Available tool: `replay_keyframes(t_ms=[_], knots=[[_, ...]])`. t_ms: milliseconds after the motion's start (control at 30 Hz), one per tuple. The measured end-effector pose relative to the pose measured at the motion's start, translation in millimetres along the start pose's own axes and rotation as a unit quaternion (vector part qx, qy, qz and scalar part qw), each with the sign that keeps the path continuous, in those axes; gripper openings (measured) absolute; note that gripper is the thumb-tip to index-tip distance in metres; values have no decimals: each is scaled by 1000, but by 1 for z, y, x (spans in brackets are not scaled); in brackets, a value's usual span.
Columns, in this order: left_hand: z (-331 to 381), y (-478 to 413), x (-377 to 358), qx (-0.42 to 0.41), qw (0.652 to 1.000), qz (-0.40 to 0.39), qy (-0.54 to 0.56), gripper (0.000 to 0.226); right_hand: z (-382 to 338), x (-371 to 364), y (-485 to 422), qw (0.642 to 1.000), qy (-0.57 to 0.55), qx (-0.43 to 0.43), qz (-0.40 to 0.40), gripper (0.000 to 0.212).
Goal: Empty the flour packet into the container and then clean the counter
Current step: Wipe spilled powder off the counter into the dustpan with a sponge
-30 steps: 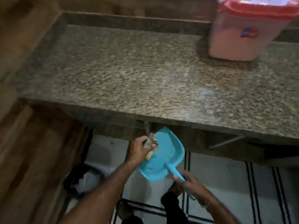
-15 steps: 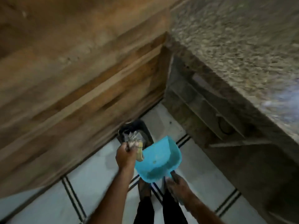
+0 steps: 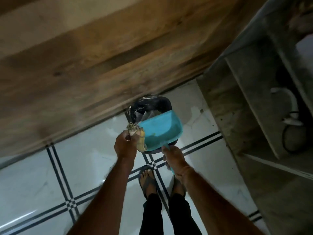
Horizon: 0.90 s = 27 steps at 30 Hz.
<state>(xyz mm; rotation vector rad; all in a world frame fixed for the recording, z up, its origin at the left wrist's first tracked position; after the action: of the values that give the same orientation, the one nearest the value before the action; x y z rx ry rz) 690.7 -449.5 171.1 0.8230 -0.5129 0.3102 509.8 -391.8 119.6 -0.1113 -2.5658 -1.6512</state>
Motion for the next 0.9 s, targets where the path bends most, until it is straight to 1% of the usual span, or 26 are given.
replay_keyframes(t_ms=[67,200,333,367,467,500,533,600,633,667,700,733,767,800,833,867,900], knots=[[-11,1,-2,11,1000,4,-10,13,14,-1,-7,1000,-18,13,6,31],[-28,-3,-5,16,1000,3,11,8,24,-9,-31,998,-45,29,26,13],[-43,-6,-13,14,999,13,33,12,42,-22,-67,996,-77,20,29,20],[-47,-8,-17,15,999,13,36,12,47,-25,-77,997,-70,10,25,19],[-55,-11,-28,5,999,9,32,15,59,-31,-101,1000,-13,-10,6,11],[-56,-12,-30,-1,1000,9,27,15,61,-30,-107,999,33,-12,13,15],[-55,-13,-32,-8,1000,9,23,14,63,-28,-115,995,94,-15,31,23],[-51,-13,-34,-18,1000,6,16,11,59,-20,-113,974,209,-14,86,42],[-48,-13,-34,-24,1000,7,9,11,54,-18,-107,966,232,5,114,46],[-44,-12,-33,-31,999,9,1,12,47,-14,-98,962,232,39,139,48],[-38,-8,-31,-39,999,7,-7,12,40,-9,-86,964,209,73,146,49],[-31,-1,-28,-53,998,2,-22,13,30,-4,-69,975,148,108,128,50],[-22,8,-23,-76,996,-6,-42,14,18,-2,-48,990,53,110,76,51],[-12,20,-18,-110,992,-19,-62,17,2,-2,-22,995,-37,91,0,52],[-1,33,-13,-151,984,-41,-84,21,-14,-1,5,990,-102,70,-74,51],[11,48,-10,-195,972,-72,-107,28,-32,3,32,981,-136,60,-125,51],[25,65,-6,-232,958,-112,-127,34,-47,9,60,977,-138,57,-152,52]])
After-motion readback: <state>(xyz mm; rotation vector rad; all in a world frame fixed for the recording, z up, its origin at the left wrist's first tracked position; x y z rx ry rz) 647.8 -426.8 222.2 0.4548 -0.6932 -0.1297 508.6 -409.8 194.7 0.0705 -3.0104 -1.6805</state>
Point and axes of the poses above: each hand's wrist, its own y-axis away from the middle knuckle, its own x-axis out of the back of the hand, z = x × y, the point moved 3 cm from there along -y, towards the middle knuckle, and after that the axes turned 2 degrees about -y, right-handed, at the moved point
